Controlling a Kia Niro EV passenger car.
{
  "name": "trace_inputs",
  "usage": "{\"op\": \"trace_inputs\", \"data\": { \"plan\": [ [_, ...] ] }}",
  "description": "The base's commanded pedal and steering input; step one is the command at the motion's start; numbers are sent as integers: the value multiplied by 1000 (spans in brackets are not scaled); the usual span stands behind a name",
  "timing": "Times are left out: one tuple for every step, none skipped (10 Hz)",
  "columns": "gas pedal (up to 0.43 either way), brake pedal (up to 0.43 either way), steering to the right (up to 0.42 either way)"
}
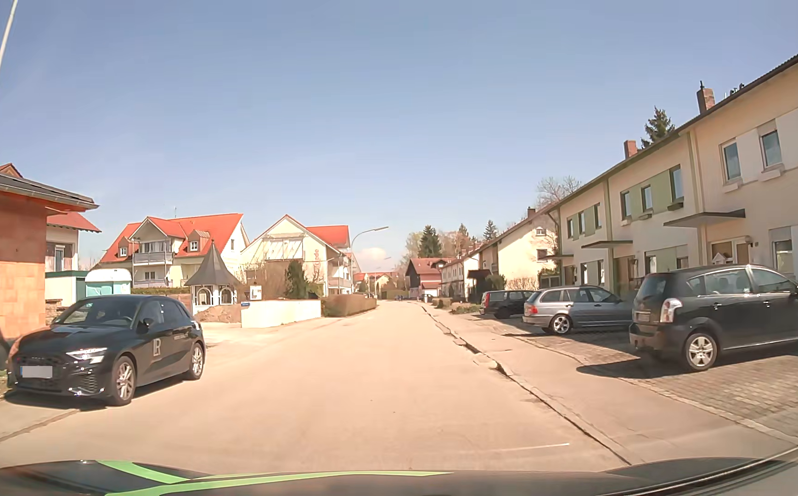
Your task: Follow the waypoints while adhering to traffic rules and regulations
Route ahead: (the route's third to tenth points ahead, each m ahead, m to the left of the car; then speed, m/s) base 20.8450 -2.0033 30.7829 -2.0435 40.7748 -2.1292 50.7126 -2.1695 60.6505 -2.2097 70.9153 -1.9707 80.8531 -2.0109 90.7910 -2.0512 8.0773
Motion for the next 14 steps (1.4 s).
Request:
{"op": "trace_inputs", "data": {
  "plan": [
    [79, 0, 0],
    [79, 0, 1],
    [67, 0, 3],
    [67, 0, 3],
    [59, 0, 4],
    [47, 0, 4],
    [47, 0, 4],
    [39, 0, 4],
    [39, 0, 4],
    [39, 0, 4],
    [39, 0, 4],
    [39, 0, 4],
    [39, 0, 4],
    [39, 0, 4]
  ]
}}
